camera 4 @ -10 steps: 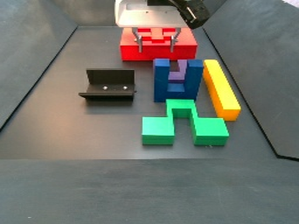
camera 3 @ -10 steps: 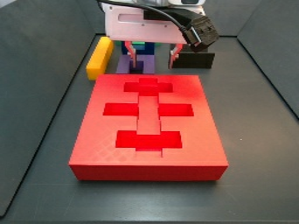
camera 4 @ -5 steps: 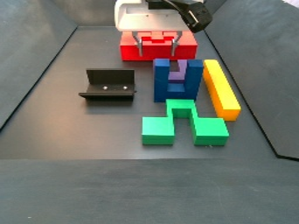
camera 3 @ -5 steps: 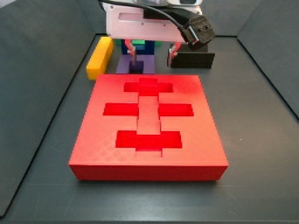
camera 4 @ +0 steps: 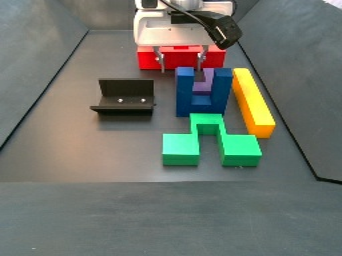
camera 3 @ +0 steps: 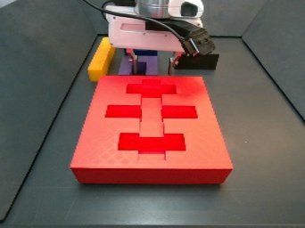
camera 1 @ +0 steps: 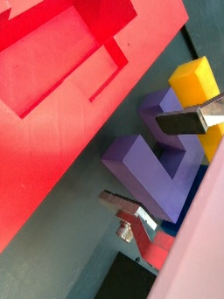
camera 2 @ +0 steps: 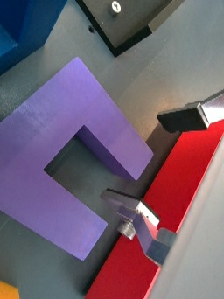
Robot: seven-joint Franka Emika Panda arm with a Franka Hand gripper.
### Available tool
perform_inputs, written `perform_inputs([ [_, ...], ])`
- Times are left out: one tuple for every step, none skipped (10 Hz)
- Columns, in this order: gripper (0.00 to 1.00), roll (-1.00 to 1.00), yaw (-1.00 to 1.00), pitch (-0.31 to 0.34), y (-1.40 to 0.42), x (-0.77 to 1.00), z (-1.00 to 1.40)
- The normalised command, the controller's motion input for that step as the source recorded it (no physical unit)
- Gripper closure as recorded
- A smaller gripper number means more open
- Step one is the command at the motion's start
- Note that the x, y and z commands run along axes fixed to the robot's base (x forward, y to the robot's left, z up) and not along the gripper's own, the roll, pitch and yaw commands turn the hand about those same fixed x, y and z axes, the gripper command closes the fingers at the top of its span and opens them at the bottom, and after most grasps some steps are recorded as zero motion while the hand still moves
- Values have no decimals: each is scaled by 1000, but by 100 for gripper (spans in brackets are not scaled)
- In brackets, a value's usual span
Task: Pick up the purple object. Move up. Place the purple object on the fixture. Regrasp the purple object. Move to above the board. Insert the purple object.
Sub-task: Pick up the purple object.
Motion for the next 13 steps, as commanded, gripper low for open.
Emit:
perform_inputs([
  [0,47,0,0,0,17,-6],
  [0,89,0,0,0,34,-83],
  [0,107,0,0,0,109,-129],
  [0,103,0,0,0,123,-129],
  [0,93,0,0,0,131,-134],
  [0,84,0,0,0,146,-140],
  [0,47,0,0,0,91,-83],
  [0,47,0,0,0,43,-89],
  [0,39,0,0,0,0,-197],
  [0,14,0,0,14,0,-237],
  [0,0,0,0,3,0,-149],
  [0,0,-34,0,0,-17,-3],
  [0,0,-23,0,0,0,0],
])
